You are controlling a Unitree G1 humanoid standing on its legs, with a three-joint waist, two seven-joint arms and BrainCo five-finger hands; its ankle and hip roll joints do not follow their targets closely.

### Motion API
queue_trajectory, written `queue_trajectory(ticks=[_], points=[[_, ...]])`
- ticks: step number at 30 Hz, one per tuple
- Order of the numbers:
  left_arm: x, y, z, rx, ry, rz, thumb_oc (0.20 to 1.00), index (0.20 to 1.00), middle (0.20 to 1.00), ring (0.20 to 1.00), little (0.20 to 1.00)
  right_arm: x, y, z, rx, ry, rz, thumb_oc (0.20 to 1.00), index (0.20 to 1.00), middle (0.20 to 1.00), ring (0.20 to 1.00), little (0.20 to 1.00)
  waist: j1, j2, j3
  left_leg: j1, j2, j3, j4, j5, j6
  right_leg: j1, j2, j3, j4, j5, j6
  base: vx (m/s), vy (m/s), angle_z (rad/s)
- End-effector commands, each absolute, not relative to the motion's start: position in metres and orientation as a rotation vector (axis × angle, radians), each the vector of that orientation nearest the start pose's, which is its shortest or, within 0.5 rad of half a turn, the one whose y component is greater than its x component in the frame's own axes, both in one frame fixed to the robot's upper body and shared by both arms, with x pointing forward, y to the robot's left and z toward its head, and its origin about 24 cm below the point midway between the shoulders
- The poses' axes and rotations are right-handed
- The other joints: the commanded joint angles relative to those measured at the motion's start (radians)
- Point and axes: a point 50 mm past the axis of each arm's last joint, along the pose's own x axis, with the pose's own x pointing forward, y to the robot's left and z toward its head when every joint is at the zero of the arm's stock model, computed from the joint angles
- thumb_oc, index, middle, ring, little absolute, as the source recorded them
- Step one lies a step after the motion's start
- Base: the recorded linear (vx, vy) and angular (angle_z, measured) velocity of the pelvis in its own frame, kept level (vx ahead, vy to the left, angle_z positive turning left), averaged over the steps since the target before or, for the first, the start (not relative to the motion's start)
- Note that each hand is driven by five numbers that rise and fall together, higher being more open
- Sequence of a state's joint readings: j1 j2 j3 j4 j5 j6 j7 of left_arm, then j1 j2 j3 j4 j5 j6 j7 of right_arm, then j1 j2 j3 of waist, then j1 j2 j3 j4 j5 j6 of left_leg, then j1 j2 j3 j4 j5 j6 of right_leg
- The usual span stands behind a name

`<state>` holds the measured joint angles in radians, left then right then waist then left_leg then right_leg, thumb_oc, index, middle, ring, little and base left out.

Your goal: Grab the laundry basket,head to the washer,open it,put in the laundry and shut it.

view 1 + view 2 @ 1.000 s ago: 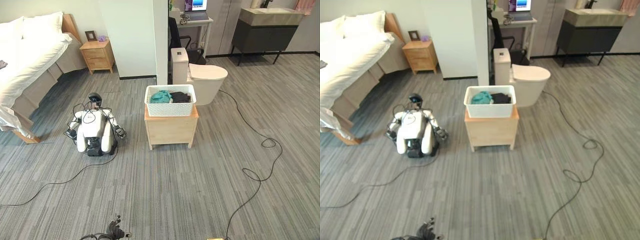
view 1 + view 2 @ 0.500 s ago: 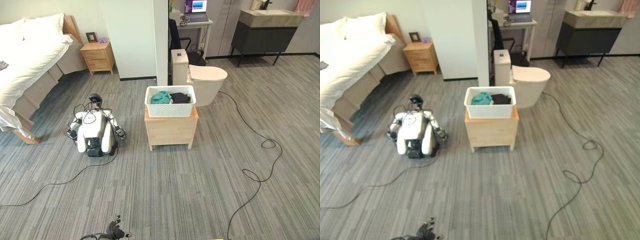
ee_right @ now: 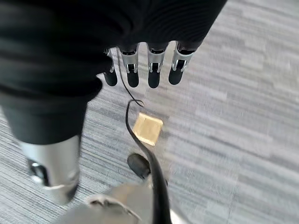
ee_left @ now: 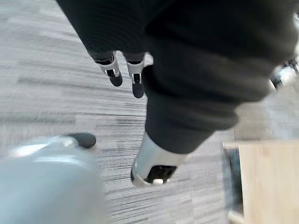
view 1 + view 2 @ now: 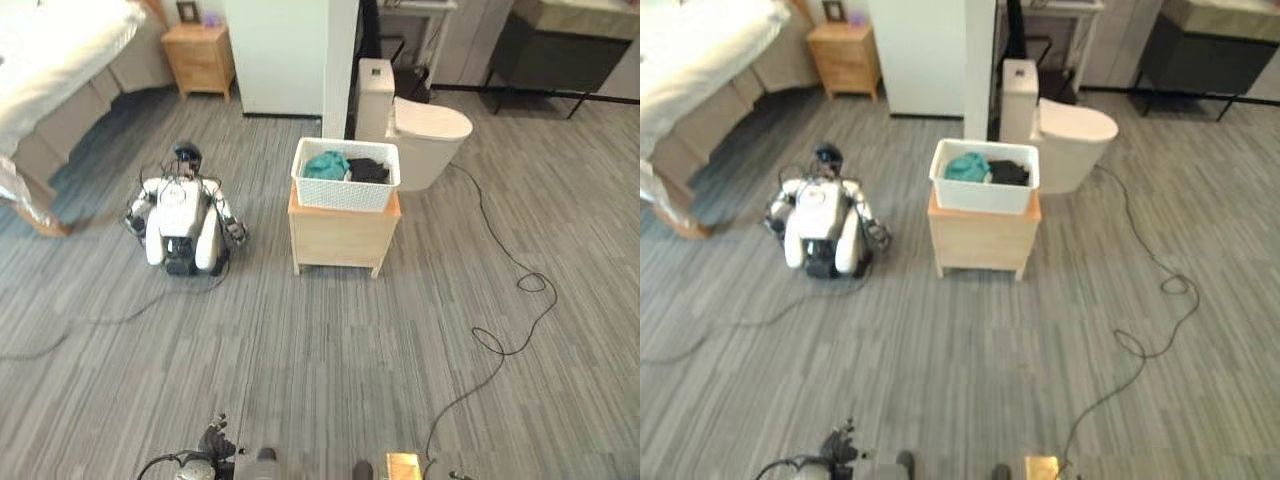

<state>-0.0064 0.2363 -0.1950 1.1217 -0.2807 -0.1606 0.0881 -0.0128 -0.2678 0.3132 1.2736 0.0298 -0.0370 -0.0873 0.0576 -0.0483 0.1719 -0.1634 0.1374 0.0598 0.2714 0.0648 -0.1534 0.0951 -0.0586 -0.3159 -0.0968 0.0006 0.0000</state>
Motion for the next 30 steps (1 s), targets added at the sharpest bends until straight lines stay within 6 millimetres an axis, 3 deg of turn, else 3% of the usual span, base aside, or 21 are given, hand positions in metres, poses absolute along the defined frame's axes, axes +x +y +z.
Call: queue_trajectory(ticks=[1, 2, 4, 5, 7, 9, 10, 12, 14, 15, 16, 17, 18, 19, 20, 21, 22, 25, 27, 30], points=[[0.134, 0.235, -0.14, 0.141, 0.9, 0.204, 1.0, 1.0, 1.0, 1.0, 1.0, 0.109, -0.25, -0.151, -0.442, 1.132, -0.054, 1.0, 1.0, 1.0, 1.0, 1.0, 0.022, 0.0, 0.027, -0.101, 0.018, 0.073, -0.019, -0.015, 0.053, 0.033, -0.018, 0.02, 0.082, -0.118, 0.049, 0.32, 0.026, 0.22], [0.13, 0.234, -0.142, 0.139, 0.911, 0.202, 1.0, 1.0, 1.0, 1.0, 1.0, 0.12, -0.25, -0.147, -0.437, 1.086, -0.06, 1.0, 1.0, 1.0, 1.0, 1.0, 0.045, 0.007, 0.014, -0.14, -0.02, 0.079, -0.131, 0.034, 0.053, 0.043, 0.004, 0.029, 0.067, -0.131, 0.06, 0.28, 0.044, 0.21], [0.13, 0.234, -0.142, 0.139, 0.911, 0.203, 1.0, 1.0, 1.0, 1.0, 1.0, 0.12, -0.25, -0.147, -0.437, 1.087, -0.06, 1.0, 1.0, 1.0, 1.0, 1.0, 0.046, 0.004, 0.017, -0.132, -0.023, 0.082, -0.139, 0.036, 0.053, 0.046, 0.0, 0.03, 0.068, -0.134, 0.06, 0.22, 0.032, 0.05], [0.132, 0.235, -0.141, 0.144, 0.905, 0.206, 1.0, 1.0, 1.0, 1.0, 1.0, 0.132, -0.248, -0.144, -0.435, 1.045, -0.062, 1.0, 1.0, 1.0, 1.0, 1.0, 0.073, -0.005, 0.013, -0.19, -0.045, 0.109, -0.213, 0.064, 0.052, 0.073, 0.012, 0.042, 0.059, -0.158, 0.067, 0.38, 0.059, -0.02], [0.126, 0.237, -0.142, 0.136, 0.921, 0.221, 1.0, 1.0, 1.0, 1.0, 1.0, 0.134, -0.242, -0.145, -0.442, 1.054, -0.031, 1.0, 1.0, 1.0, 1.0, 1.0, 0.098, -0.013, -0.008, -0.179, -0.043, 0.124, -0.235, 0.076, 0.064, 0.105, 0.02, 0.055, 0.091, -0.2, 0.078, 0.58, 0.123, 0.01], [0.128, 0.243, -0.14, 0.141, 0.91, 0.23, 1.0, 1.0, 1.0, 1.0, 1.0, 0.13, -0.235, -0.149, -0.432, 1.072, -0.004, 1.0, 1.0, 1.0, 1.0, 1.0, 0.126, -0.037, -0.016, -0.214, -0.06, 0.084, -0.155, 0.065, 0.096, 0.112, 0.003, 0.074, 0.202, -0.226, 0.09, 0.54, 0.164, -0.44], [0.131, 0.244, -0.138, 0.146, 0.9, 0.227, 1.0, 1.0, 1.0, 1.0, 1.0, 0.131, -0.233, -0.149, -0.43, 1.071, 0.0, 1.0, 1.0, 1.0, 1.0, 1.0, 0.129, -0.048, -0.008, -0.201, -0.078, 0.07, -0.128, 0.042, 0.112, 0.098, -0.015, 0.072, 0.268, -0.21, 0.109, 0.44, 0.179, -0.77], [0.134, 0.249, -0.137, 0.195, 0.914, 0.201, 1.0, 1.0, 1.0, 1.0, 1.0, 0.125, -0.232, -0.152, -0.421, 1.106, 0.007, 1.0, 1.0, 1.0, 1.0, 1.0, 0.115, -0.06, 0.0, -0.162, -0.121, 0.069, -0.102, -0.018, 0.164, 0.006, -0.068, 0.092, 0.506, -0.032, 0.167, 0.37, 0.233, -0.57], [0.138, 0.253, -0.134, 0.213, 0.904, 0.192, 1.0, 1.0, 1.0, 1.0, 1.0, 0.124, -0.232, -0.153, -0.409, 1.115, -0.003, 1.0, 1.0, 1.0, 1.0, 1.0, 0.088, -0.038, 0.018, -0.117, -0.129, 0.071, -0.098, -0.052, 0.198, -0.086, -0.086, 0.124, 0.708, 0.117, 0.182, 0.38, 0.256, 0.05], [0.139, 0.256, -0.133, 0.222, 0.901, 0.198, 1.0, 1.0, 1.0, 1.0, 1.0, 0.123, -0.232, -0.153, -0.405, 1.118, -0.005, 1.0, 1.0, 1.0, 1.0, 1.0, 0.078, -0.017, 0.021, -0.088, -0.125, 0.068, -0.11, -0.064, 0.21, -0.128, -0.09, 0.121, 0.767, 0.144, 0.19, 0.5, 0.248, 0.45], [0.145, 0.257, -0.13, 0.224, 0.882, 0.204, 1.0, 1.0, 1.0, 1.0, 1.0, 0.123, -0.232, -0.153, -0.393, 1.12, -0.018, 1.0, 1.0, 1.0, 1.0, 1.0, 0.054, 0.009, 0.035, -0.017, -0.125, 0.048, -0.149, -0.075, 0.223, -0.218, -0.122, 0.102, 0.818, 0.126, 0.181, 0.39, 0.167, 0.34], [0.145, 0.257, -0.13, 0.224, 0.882, 0.203, 1.0, 1.0, 1.0, 1.0, 1.0, 0.123, -0.232, -0.153, -0.394, 1.12, -0.018, 1.0, 1.0, 1.0, 1.0, 1.0, 0.053, 0.012, 0.033, -0.019, -0.123, 0.047, -0.15, -0.074, 0.223, -0.218, -0.119, 0.1, 0.814, 0.129, 0.18, 0.41, 0.121, 0.22], [0.147, 0.258, -0.129, 0.226, 0.875, 0.204, 1.0, 1.0, 1.0, 1.0, 1.0, 0.119, -0.232, -0.154, -0.391, 1.129, -0.019, 1.0, 1.0, 1.0, 1.0, 1.0, 0.037, 0.02, 0.041, 0.019, -0.127, 0.036, -0.166, -0.08, 0.221, -0.259, -0.12, 0.088, 0.782, 0.081, 0.161, 0.28, 0.022, 0.08], [0.148, 0.258, -0.129, 0.225, 0.872, 0.203, 1.0, 1.0, 1.0, 1.0, 1.0, 0.117, -0.232, -0.155, -0.39, 1.136, -0.019, 1.0, 1.0, 1.0, 1.0, 1.0, 0.023, 0.025, 0.046, 0.05, -0.131, 0.025, -0.175, -0.091, 0.217, -0.273, -0.127, 0.069, 0.706, 0.052, 0.148, 0.57, -0.028, 0.11], [0.148, 0.257, -0.129, 0.221, 0.866, 0.202, 1.0, 1.0, 1.0, 1.0, 1.0, 0.109, -0.234, -0.157, -0.39, 1.162, -0.025, 1.0, 1.0, 1.0, 1.0, 1.0, 0.008, 0.026, 0.051, 0.098, -0.136, 0.017, -0.18, -0.124, 0.203, -0.294, -0.143, 0.056, 0.538, 0.014, 0.137, 0.4, -0.055, 0.32], [0.148, 0.257, -0.129, 0.22, 0.866, 0.202, 1.0, 1.0, 1.0, 1.0, 1.0, 0.109, -0.234, -0.157, -0.39, 1.161, -0.025, 1.0, 1.0, 1.0, 1.0, 1.0, 0.007, 0.028, 0.049, 0.096, -0.133, 0.015, -0.181, -0.123, 0.202, -0.292, -0.141, 0.054, 0.533, 0.018, 0.136, 0.45, -0.122, 0.21], [0.149, 0.255, -0.129, 0.218, 0.862, 0.198, 1.0, 1.0, 1.0, 1.0, 1.0, 0.104, -0.236, -0.158, -0.388, 1.18, -0.033, 1.0, 1.0, 1.0, 1.0, 1.0, -0.001, 0.024, 0.05, 0.124, -0.139, 0.005, -0.186, -0.146, 0.188, -0.303, -0.152, 0.064, 0.404, 0.016, 0.137, 0.31, -0.129, 0.26], [0.153, 0.251, -0.13, 0.223, 0.861, 0.19, 1.0, 1.0, 1.0, 1.0, 1.0, 0.087, -0.241, -0.161, -0.36, 1.245, -0.072, 1.0, 1.0, 1.0, 1.0, 1.0, -0.042, 0.012, 0.047, 0.198, -0.154, -0.05, -0.173, -0.22, 0.158, -0.342, -0.188, 0.195, 0.121, 0.115, 0.176, 0.53, -0.214, 0.24], [0.153, 0.248, -0.131, 0.225, 0.863, 0.179, 1.0, 1.0, 1.0, 1.0, 1.0, 0.077, -0.244, -0.163, -0.347, 1.282, -0.088, 1.0, 1.0, 1.0, 1.0, 1.0, -0.054, 0.016, 0.048, 0.23, -0.143, -0.064, -0.16, -0.253, 0.142, -0.344, -0.209, 0.218, 0.046, 0.155, 0.196, 0.43, -0.207, 0.59], [0.142, 0.248, -0.136, 0.228, 0.908, 0.181, 1.0, 1.0, 1.0, 1.0, 1.0, 0.064, -0.246, -0.165, -0.342, 1.323, -0.09, 1.0, 1.0, 1.0, 1.0, 1.0, -0.067, 0.009, 0.03, 0.318, -0.113, -0.088, -0.179, -0.288, 0.116, -0.337, -0.219, 0.177, 0.059, 0.179, 0.21, 0.46, -0.282, 0.71]])
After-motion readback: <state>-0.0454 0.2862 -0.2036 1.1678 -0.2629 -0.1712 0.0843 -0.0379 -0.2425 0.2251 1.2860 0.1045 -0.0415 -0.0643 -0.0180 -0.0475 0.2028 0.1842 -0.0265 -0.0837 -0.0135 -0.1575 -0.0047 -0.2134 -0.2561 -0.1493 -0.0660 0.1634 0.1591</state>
